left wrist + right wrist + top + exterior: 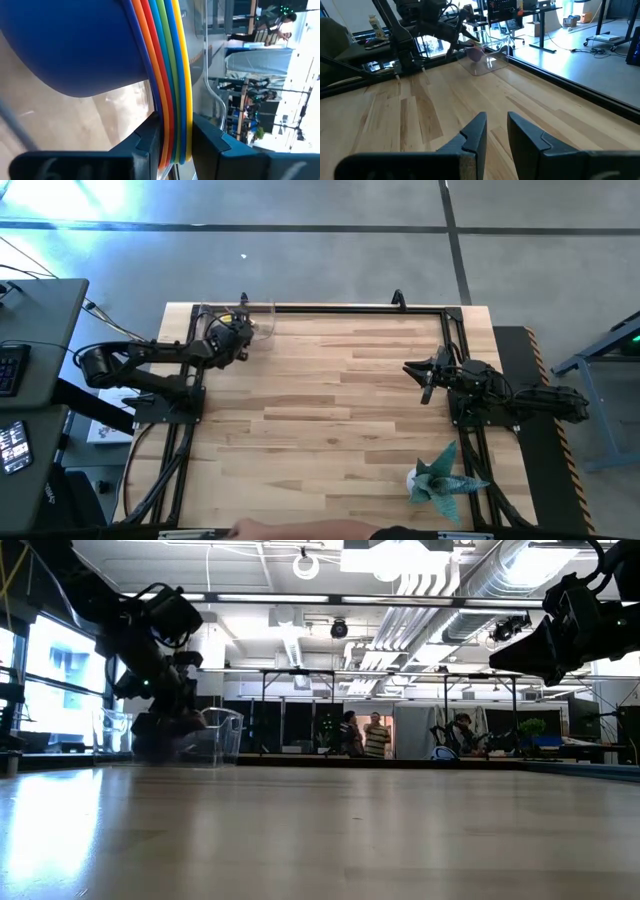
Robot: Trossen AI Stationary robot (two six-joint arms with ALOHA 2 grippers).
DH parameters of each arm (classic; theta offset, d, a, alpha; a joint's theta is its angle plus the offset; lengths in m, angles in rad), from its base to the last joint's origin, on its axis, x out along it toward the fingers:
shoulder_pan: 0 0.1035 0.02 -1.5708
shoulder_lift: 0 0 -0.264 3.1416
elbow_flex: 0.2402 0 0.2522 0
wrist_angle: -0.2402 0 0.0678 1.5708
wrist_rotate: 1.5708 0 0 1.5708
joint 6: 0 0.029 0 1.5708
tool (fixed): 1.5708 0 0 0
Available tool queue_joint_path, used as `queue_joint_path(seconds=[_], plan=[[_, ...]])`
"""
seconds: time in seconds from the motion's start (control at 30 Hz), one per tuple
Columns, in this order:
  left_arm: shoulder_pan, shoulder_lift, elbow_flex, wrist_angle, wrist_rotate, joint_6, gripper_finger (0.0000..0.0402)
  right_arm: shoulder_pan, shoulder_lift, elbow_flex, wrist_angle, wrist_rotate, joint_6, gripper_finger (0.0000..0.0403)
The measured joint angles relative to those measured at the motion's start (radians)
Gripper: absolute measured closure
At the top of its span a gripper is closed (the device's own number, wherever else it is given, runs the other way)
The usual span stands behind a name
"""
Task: Nest measuring cups in basket
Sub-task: Put the stacked, colored measuring cups into the transparent bin
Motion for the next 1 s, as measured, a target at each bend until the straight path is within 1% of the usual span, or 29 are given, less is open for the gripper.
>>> queue_joint_path(seconds=[0.13, 0.3, 0.4, 0.5, 0.57, 0.73, 1.0], plan=[[0.026, 0.000, 0.000, 0.017, 0.001, 0.026, 0.0329, 0.000, 0.000, 0.000, 0.000, 0.000, 0.002, 0.0334], [0.067, 0.000, 0.000, 0.052, 0.001, 0.099, 0.0328, 0.000, 0.000, 0.000, 0.000, 0.000, 0.003, 0.0334], [0.094, 0.001, 0.000, 0.048, 0.028, 0.124, 0.0328, 0.000, 0.000, 0.000, 0.000, 0.000, 0.000, 0.0334], [0.113, 0.032, 0.000, 0.072, 0.058, 0.129, 0.0327, 0.000, 0.000, 0.000, 0.000, 0.000, 0.002, 0.0334], [0.122, 0.062, 0.000, 0.117, 0.068, 0.127, 0.0327, 0.000, 0.000, 0.000, 0.000, 0.000, 0.000, 0.0334], [0.124, 0.116, 0.002, 0.221, 0.078, 0.126, 0.0327, 0.000, 0.000, 0.000, 0.000, 0.000, 0.000, 0.0334], [0.105, 0.119, 0.003, 0.196, 0.091, 0.110, 0.0320, 0.000, 0.000, 0.000, 0.000, 0.000, 0.002, 0.0334]])
